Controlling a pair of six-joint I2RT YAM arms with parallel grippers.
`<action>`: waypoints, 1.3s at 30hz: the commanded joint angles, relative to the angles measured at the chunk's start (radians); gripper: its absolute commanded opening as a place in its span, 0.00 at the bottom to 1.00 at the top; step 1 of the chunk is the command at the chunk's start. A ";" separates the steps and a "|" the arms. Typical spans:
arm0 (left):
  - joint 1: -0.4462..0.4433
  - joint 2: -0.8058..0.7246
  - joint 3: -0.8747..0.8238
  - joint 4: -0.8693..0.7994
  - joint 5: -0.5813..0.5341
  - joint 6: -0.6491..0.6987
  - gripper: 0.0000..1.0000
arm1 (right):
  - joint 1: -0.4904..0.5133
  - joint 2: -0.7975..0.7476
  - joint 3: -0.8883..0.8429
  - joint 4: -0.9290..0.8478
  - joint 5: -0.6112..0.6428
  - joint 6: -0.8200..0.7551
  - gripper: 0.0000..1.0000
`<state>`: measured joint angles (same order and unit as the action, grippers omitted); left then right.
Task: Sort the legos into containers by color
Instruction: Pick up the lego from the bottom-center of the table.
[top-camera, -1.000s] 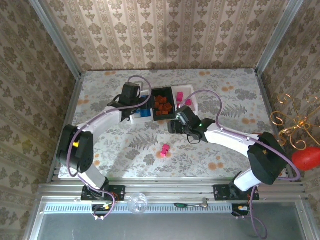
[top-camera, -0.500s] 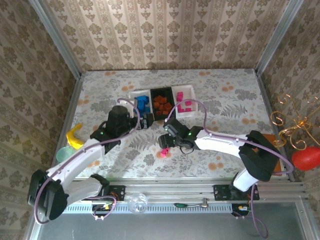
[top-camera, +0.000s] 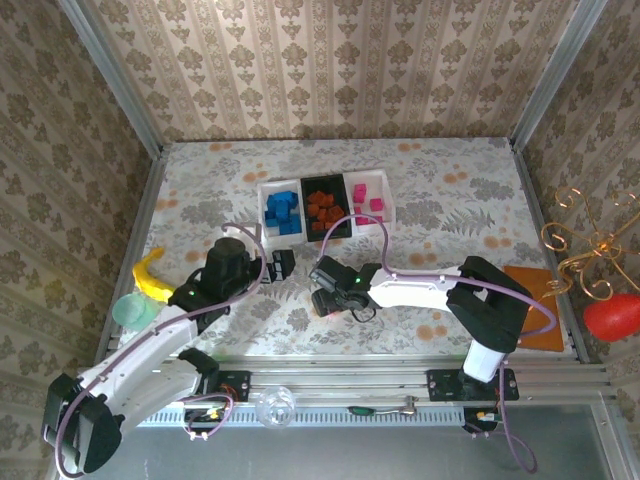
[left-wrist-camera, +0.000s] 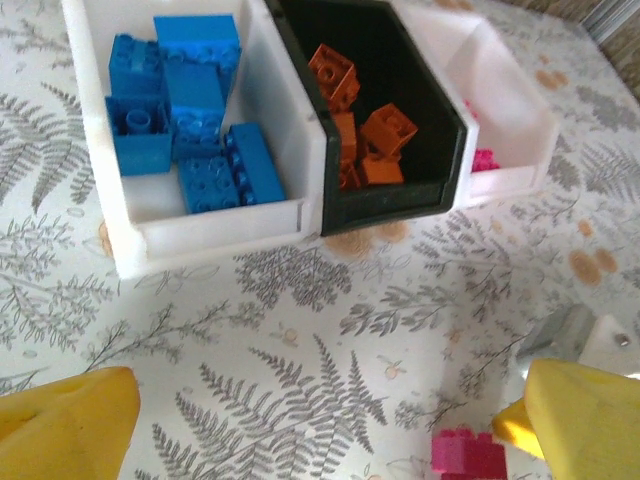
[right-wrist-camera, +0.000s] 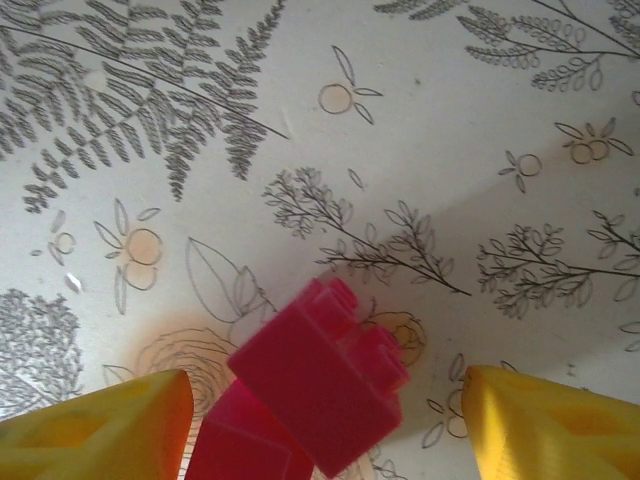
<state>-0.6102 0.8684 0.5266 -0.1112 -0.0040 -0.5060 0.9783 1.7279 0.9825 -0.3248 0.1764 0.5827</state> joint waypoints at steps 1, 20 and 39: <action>-0.004 -0.015 -0.005 -0.022 -0.016 -0.019 1.00 | 0.007 -0.016 -0.021 -0.044 0.044 0.022 0.69; -0.005 0.064 -0.024 0.010 -0.010 -0.038 1.00 | 0.007 -0.123 -0.169 0.087 -0.099 -0.064 0.29; -0.005 0.066 -0.056 -0.016 -0.021 -0.046 1.00 | -0.139 -0.407 -0.177 -0.037 -0.011 -0.167 0.21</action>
<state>-0.6102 0.9329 0.4835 -0.1219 -0.0158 -0.5320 0.8799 1.3830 0.7895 -0.3176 0.1234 0.4580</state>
